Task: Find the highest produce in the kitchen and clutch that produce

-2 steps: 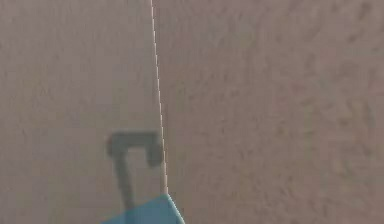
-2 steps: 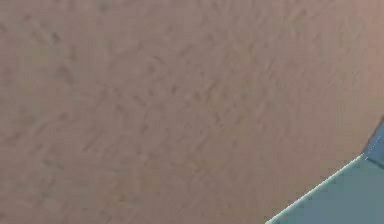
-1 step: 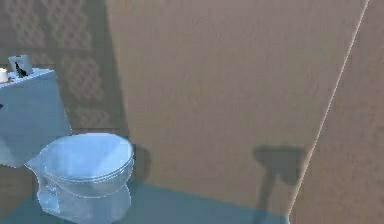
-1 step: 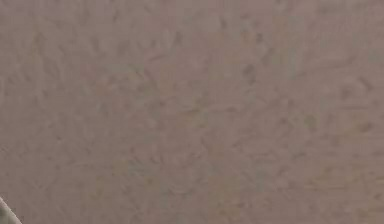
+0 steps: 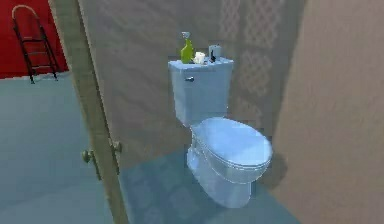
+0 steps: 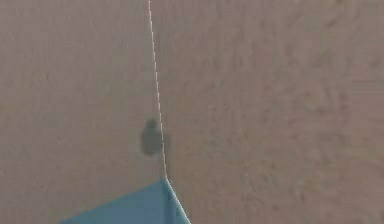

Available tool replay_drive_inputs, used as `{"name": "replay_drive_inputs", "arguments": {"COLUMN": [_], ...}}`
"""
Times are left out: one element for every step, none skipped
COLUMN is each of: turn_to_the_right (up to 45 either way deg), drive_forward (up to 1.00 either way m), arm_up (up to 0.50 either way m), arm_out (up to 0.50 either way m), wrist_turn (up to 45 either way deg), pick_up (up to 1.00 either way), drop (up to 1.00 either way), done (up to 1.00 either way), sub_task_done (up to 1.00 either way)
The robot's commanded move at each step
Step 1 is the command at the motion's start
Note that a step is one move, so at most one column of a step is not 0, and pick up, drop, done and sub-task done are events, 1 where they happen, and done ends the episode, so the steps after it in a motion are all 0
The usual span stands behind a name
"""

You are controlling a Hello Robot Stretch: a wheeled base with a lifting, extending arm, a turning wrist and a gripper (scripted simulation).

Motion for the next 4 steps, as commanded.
{"name": "replay_drive_inputs", "arguments": {"turn_to_the_right": [-27.0,0.0,-45.0,-3.0], "drive_forward": [0.0,0.05,0.0,0.0], "arm_up": [0.0,0.0,0.0,0.0], "arm_out": [0.0,0.0,0.0,0.0], "wrist_turn": [0.0,0.0,0.0,0.0], "pick_up": [0.0,0.0,0.0,0.0], "drop": [0.0,0.0,0.0,0.0], "done": [0.0,0.0,0.0,0.0], "sub_task_done": [0.0,0.0,0.0,0.0]}}
